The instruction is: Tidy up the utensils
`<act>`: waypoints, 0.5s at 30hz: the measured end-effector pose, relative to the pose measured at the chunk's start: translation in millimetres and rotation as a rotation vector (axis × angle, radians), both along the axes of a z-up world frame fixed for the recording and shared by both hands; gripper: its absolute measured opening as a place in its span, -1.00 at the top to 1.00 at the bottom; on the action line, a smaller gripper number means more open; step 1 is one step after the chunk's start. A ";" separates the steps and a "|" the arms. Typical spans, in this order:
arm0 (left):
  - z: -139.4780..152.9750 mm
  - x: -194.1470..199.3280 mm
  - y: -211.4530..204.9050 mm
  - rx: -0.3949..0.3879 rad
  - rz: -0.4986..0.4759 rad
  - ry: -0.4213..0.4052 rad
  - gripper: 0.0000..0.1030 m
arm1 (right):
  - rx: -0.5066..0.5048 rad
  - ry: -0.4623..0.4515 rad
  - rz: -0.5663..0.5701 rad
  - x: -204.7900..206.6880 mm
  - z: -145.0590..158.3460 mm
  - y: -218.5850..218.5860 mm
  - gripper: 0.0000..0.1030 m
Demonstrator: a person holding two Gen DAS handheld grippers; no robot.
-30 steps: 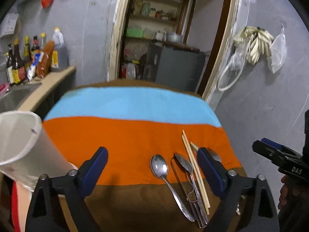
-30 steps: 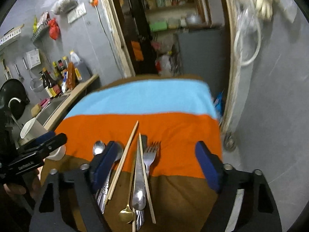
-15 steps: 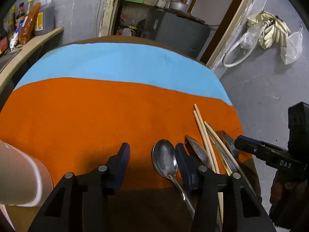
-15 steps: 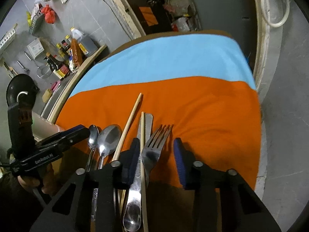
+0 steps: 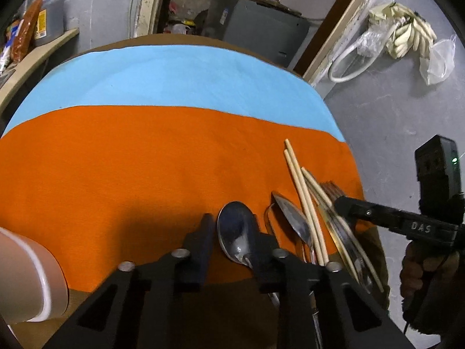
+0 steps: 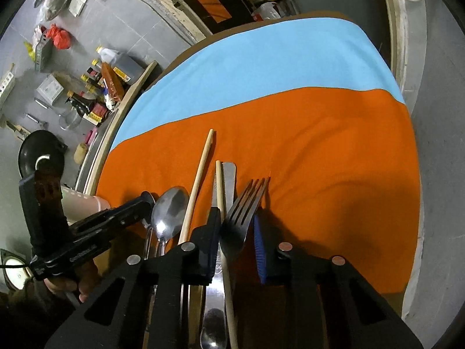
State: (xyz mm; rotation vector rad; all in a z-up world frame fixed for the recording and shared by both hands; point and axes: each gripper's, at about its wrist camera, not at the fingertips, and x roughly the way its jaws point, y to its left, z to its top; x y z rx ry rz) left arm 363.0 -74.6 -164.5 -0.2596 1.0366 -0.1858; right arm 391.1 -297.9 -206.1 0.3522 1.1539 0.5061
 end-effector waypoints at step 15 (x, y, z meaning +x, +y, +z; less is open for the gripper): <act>50.4 -43.6 4.0 0.048 0.089 -0.134 0.96 | 0.076 -0.112 -0.156 -50.9 43.3 -14.5 0.94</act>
